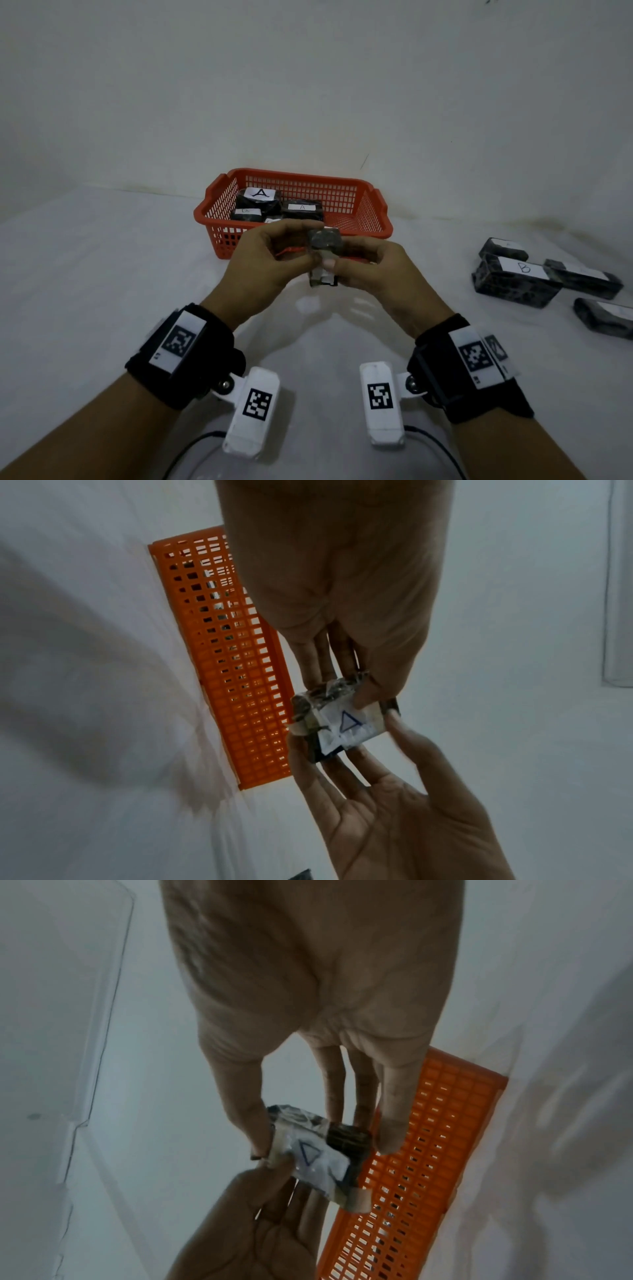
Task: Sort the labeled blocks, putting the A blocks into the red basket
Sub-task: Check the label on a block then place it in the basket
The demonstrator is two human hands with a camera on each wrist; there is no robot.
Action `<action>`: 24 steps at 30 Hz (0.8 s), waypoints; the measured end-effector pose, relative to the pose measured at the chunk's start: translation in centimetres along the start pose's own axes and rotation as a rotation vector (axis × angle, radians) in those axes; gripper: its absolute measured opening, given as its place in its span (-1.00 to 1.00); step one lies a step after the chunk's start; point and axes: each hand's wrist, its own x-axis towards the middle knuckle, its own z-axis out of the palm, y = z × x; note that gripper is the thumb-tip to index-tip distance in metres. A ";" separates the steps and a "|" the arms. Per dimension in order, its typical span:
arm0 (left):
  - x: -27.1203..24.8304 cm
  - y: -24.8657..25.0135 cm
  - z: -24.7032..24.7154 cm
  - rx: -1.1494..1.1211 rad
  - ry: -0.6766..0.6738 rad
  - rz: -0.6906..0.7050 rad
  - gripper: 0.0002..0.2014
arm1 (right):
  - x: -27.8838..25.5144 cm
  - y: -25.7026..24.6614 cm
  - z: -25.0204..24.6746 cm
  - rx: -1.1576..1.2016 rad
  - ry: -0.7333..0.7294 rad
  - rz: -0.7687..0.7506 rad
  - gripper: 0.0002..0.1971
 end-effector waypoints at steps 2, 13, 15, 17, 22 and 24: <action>0.0 -0.1 -0.1 0.004 -0.007 0.013 -0.62 | 0.1 -0.1 0.0 0.076 -0.025 0.062 -0.68; -0.1 -0.6 -0.1 -0.026 -0.255 -0.163 -0.64 | 0.4 0.6 -0.9 0.167 0.041 0.019 -0.65; -0.1 -0.5 0.0 -0.090 -0.244 -0.170 -0.69 | 0.5 0.5 -1.0 0.171 0.031 0.015 -0.64; 0.0 -0.3 0.1 -0.024 -0.161 -0.125 -0.77 | 0.4 0.5 -0.9 0.182 -0.005 0.022 -0.64; -0.1 -0.2 0.1 0.012 -0.110 -0.113 -0.67 | 0.4 0.5 -0.4 0.181 -0.025 -0.010 -0.62; -0.2 -0.1 0.1 -0.008 -0.147 -0.111 -0.57 | 0.4 0.6 -0.6 0.202 -0.011 -0.034 -0.55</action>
